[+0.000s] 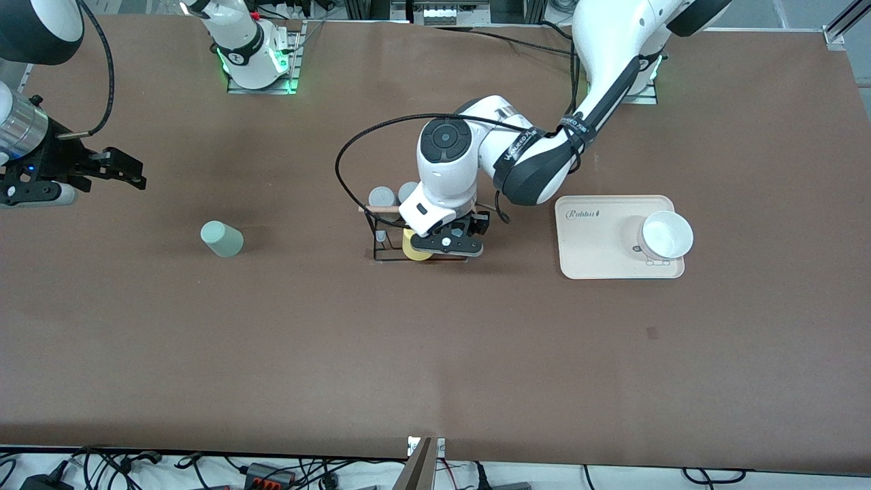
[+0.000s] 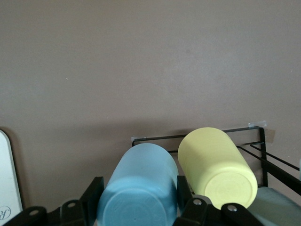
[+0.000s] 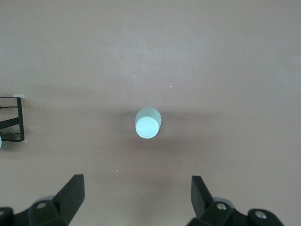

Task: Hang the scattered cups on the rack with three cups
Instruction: 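Lower the light blue cup beside the yellow cup and release it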

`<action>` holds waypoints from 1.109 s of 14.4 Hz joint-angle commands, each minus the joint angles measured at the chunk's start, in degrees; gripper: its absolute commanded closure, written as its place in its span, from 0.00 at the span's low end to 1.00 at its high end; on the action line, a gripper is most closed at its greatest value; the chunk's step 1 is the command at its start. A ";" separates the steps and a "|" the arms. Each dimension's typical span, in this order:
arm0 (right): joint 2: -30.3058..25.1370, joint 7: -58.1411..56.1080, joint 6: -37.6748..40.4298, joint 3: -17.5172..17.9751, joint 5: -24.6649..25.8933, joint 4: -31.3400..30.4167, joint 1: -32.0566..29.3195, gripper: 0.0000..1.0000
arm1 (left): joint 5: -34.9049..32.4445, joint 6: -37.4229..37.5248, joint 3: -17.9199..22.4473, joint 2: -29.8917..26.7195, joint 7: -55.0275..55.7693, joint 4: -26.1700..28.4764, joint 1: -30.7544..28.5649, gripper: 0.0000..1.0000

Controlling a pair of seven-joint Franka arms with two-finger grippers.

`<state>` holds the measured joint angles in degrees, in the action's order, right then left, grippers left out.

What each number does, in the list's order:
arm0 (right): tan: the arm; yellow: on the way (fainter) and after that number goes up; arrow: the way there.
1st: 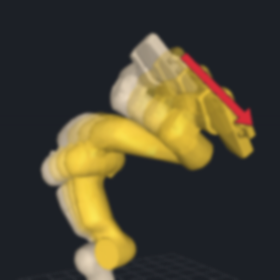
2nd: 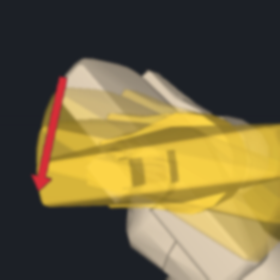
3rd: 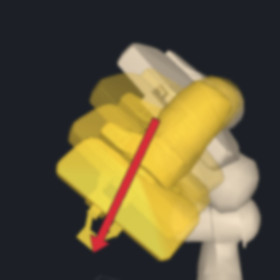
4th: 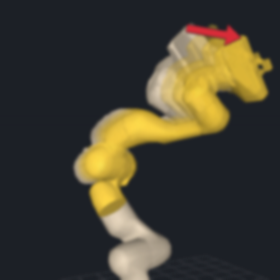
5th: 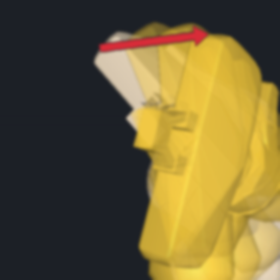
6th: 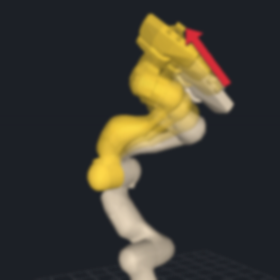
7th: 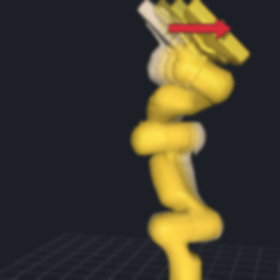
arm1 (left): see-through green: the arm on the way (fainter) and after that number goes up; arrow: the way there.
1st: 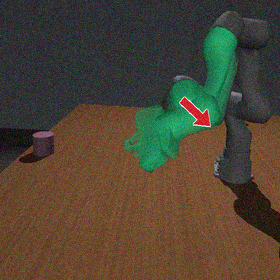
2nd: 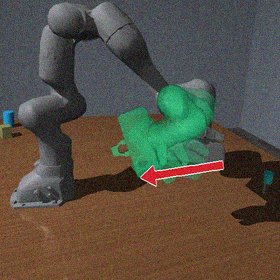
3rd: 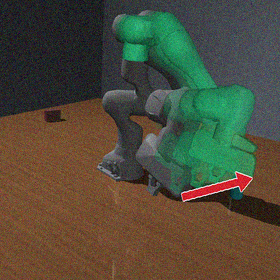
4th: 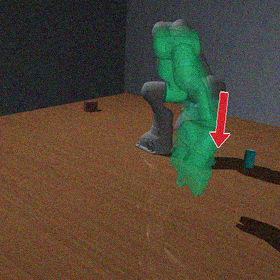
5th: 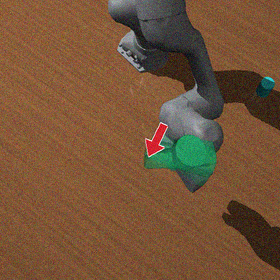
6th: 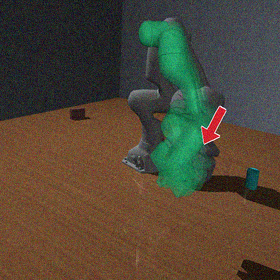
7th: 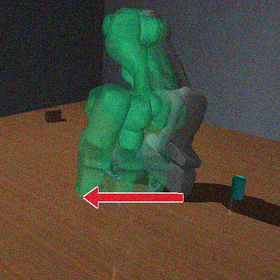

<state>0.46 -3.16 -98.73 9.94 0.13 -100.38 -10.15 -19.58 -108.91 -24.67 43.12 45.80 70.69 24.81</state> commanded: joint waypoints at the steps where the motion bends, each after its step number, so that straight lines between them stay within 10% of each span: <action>1: 0.51 -0.18 1.00 0.08 -0.75 1.16 0.13 0.00 | -1.86 -1.99 0.24 0.30 -0.45 0.58 0.23 0.90; 16: 1.30 -0.27 0.91 0.08 -1.10 1.24 0.22 0.00 | -5.12 -7.19 0.41 0.12 -0.45 5.95 -0.38 0.88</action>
<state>0.67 -3.16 -98.70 9.94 0.00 -100.38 -10.14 -23.08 -115.34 -24.28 44.09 45.60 75.49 24.58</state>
